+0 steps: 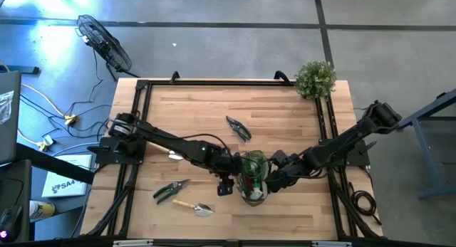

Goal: Pick & Place Garden tools in Gardening bag
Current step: Move the gardening bag to the center of the table, then put the top right brown trowel into the gardening bag

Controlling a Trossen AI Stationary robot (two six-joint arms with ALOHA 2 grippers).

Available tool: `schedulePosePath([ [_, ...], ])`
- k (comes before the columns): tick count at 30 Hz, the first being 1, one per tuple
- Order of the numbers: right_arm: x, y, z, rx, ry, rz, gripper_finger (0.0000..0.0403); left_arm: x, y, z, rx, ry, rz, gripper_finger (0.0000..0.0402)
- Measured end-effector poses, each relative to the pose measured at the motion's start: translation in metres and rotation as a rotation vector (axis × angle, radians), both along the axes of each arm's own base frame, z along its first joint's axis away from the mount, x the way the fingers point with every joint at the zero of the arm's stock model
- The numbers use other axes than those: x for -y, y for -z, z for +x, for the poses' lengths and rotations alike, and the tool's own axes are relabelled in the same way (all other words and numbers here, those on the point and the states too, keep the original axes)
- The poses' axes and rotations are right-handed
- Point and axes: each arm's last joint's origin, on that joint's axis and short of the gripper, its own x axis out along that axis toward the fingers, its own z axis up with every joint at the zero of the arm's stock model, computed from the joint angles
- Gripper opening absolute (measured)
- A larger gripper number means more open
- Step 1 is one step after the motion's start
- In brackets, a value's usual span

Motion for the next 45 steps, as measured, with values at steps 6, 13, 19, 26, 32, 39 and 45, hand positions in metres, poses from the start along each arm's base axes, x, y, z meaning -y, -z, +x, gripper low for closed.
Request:
schedulePosePath([
  [6,0.002,-0.016,-0.017,0.000,0.034,0.016,0.0080,-0.007,-0.028,-0.021,-0.004,-0.028,0.046,0.0255],
  [13,-0.007,-0.039,-0.038,0.095,-0.007,0.065,0.0074,-0.013,-0.042,-0.044,-0.104,-0.018,0.050,0.0255],
  [19,-0.021,-0.052,-0.059,0.182,-0.100,0.050,0.0073,-0.008,-0.038,-0.060,-0.290,0.053,-0.052,0.0255],
  [26,-0.041,-0.057,-0.074,0.294,-0.379,-0.120,0.0073,0.012,-0.034,-0.063,-0.233,0.314,0.103,0.0255],
  [32,-0.052,-0.061,-0.082,0.408,-0.521,-0.296,0.0073,0.020,-0.037,-0.060,-0.108,0.421,0.424,0.0255],
  [39,-0.060,-0.059,-0.086,0.529,-0.626,-0.499,0.0073,0.019,-0.038,-0.057,-0.078,0.529,0.520,0.0255],
  [45,-0.063,-0.048,-0.084,0.600,-0.664,-0.530,0.0073,0.019,-0.038,-0.053,-0.047,0.582,0.591,0.0255],
])
